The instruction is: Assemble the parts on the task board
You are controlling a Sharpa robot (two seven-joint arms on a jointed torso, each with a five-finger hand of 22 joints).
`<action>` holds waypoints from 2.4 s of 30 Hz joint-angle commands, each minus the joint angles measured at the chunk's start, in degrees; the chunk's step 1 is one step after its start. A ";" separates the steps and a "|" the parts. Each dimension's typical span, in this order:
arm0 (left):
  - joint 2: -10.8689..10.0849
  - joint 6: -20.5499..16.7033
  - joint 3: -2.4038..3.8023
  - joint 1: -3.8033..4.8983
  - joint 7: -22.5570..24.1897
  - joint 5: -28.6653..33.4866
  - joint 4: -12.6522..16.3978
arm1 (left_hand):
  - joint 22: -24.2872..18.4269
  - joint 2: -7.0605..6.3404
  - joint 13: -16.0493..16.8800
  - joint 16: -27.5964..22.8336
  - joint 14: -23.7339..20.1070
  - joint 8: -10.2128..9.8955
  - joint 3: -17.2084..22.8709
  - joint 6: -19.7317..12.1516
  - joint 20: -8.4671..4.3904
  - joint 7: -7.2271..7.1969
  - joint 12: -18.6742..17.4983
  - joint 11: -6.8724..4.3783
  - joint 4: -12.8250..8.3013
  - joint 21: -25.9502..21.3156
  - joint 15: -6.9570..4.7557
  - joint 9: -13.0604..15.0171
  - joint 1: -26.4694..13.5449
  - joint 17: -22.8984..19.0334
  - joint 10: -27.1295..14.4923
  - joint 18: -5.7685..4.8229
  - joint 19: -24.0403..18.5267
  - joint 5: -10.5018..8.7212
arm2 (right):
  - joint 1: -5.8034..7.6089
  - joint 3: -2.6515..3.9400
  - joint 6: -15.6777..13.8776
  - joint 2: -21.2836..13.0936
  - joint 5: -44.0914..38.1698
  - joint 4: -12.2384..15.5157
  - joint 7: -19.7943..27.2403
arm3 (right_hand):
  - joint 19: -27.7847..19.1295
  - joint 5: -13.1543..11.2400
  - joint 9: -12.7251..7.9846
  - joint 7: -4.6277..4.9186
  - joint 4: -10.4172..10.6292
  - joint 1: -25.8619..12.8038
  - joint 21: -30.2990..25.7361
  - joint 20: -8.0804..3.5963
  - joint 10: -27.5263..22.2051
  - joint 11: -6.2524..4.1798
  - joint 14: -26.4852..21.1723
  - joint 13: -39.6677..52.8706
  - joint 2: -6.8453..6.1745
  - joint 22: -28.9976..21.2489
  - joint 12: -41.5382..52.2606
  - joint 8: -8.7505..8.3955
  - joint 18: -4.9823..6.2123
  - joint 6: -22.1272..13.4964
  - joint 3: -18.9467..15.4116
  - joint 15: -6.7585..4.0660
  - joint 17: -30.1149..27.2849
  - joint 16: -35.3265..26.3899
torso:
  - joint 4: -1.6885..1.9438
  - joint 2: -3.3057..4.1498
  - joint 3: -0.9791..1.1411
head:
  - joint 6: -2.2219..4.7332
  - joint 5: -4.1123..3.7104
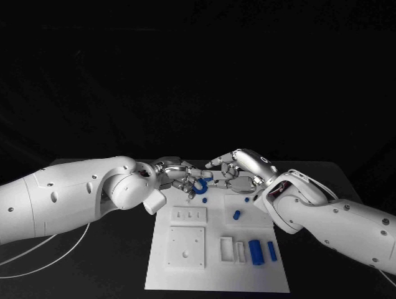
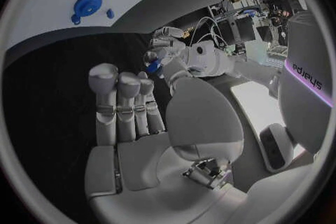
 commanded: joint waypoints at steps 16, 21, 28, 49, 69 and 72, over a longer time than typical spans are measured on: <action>0.11 0.89 0.04 -0.04 1.17 -1.30 0.07 | 0.84 0.03 0.03 0.07 0.28 0.30 -0.15 5.98 0.17 -3.06 0.30 -0.27 0.53 -0.28 0.06 1.07 0.73 0.07 2.55 -0.57 0.37 -0.53 | -0.05 0.02 -0.80 -0.03 0.64 0.30 0.15 | 1.24 -0.40 20.62 -4.20 0.02 -0.51 2.82 -2.49 2.16 -2.67 1.64 1.66 2.20 5.85 0.39 -0.10 -1.21 7.92 2.20 -1.91 1.61 0.38 | -0.04 0.00 -0.04 | -0.24 0.06; 0.12 1.43 0.04 -0.04 1.14 -1.31 0.09 | 0.83 0.00 0.01 0.04 0.24 0.30 -0.25 5.97 0.16 -3.05 0.26 -0.25 0.73 -0.31 0.07 1.06 0.90 0.07 2.53 -0.59 0.34 -0.60 | -0.05 0.02 -0.82 0.19 0.45 -0.14 -0.26 | 1.20 -0.06 22.24 -4.18 -0.10 -0.80 2.60 -2.50 2.11 -2.66 1.68 1.83 2.04 5.80 0.06 -0.18 -1.21 7.51 2.89 -1.91 1.73 0.07 | -0.02 0.00 -0.03 | -0.27 -0.01; 0.14 2.26 0.04 -0.04 1.18 -1.31 0.15 | 0.83 -0.03 0.02 0.03 0.22 0.30 -0.30 5.96 0.17 -3.05 0.25 -0.25 0.81 -0.33 0.08 1.05 0.97 0.07 2.56 -0.60 0.31 -0.64 | -0.06 0.02 -1.44 0.62 -1.02 -0.76 -1.33 | 1.21 1.80 21.79 -3.96 -0.09 -1.03 2.46 -2.40 1.99 -2.52 1.71 1.93 1.75 5.77 -0.11 -0.19 -1.13 6.99 3.20 -1.81 1.79 -0.07 | 0.01 -0.01 0.01 | -0.29 -0.04; 0.10 -1.00 0.04 -0.09 -0.38 -4.04 -0.44 | 0.74 -5.77 -0.18 0.44 -3.31 0.41 -4.93 1.78 1.48 -2.09 -2.27 0.68 6.33 -2.17 1.45 7.97 -5.80 -0.25 -0.14 -0.39 -1.76 4.10 | -0.28 0.02 -1.36 0.45 -0.36 -0.98 -1.59 | 1.46 12.40 22.10 -4.39 -3.19 -3.95 4.65 -2.75 2.80 -2.95 2.38 2.70 1.67 6.13 0.04 -0.14 -1.29 8.11 8.89 -2.18 2.67 0.37 | 0.03 0.04 0.01 | -0.46 0.06; -0.09 -2.58 0.06 -0.59 -0.40 -6.34 -1.38 | 1.05 -10.76 8.12 6.57 -6.65 16.07 -1.21 -11.48 2.29 -1.56 17.08 1.38 11.04 -1.05 2.12 32.43 -12.55 -3.65 -13.03 0.01 -3.19 4.44 | -0.29 0.02 1.08 0.10 0.65 -1.52 -1.93 | 1.40 12.51 22.58 -4.49 -3.32 -4.29 4.69 -2.76 2.87 -2.98 2.32 2.93 1.84 6.12 0.14 -0.15 -1.32 8.02 8.78 -2.19 2.70 0.22 | 0.19 0.09 -0.09 | -0.67 -0.36; -0.06 -2.23 0.07 -0.65 -0.26 -6.39 -1.39 | 1.02 -9.96 7.75 6.71 -6.89 15.50 -1.94 -11.73 2.38 -1.35 17.17 1.53 9.60 -1.06 2.24 31.13 -12.09 -4.00 -13.39 0.03 -3.38 4.60 | -0.30 0.02 1.23 0.11 1.12 -1.47 -1.88 | 1.36 12.59 22.69 -4.49 -3.41 -4.31 4.65 -2.76 2.86 -2.98 2.30 2.98 1.96 6.12 0.13 -0.15 -1.33 7.98 8.63 -2.20 2.71 0.16 | 0.25 0.10 -0.05 | -0.70 -0.31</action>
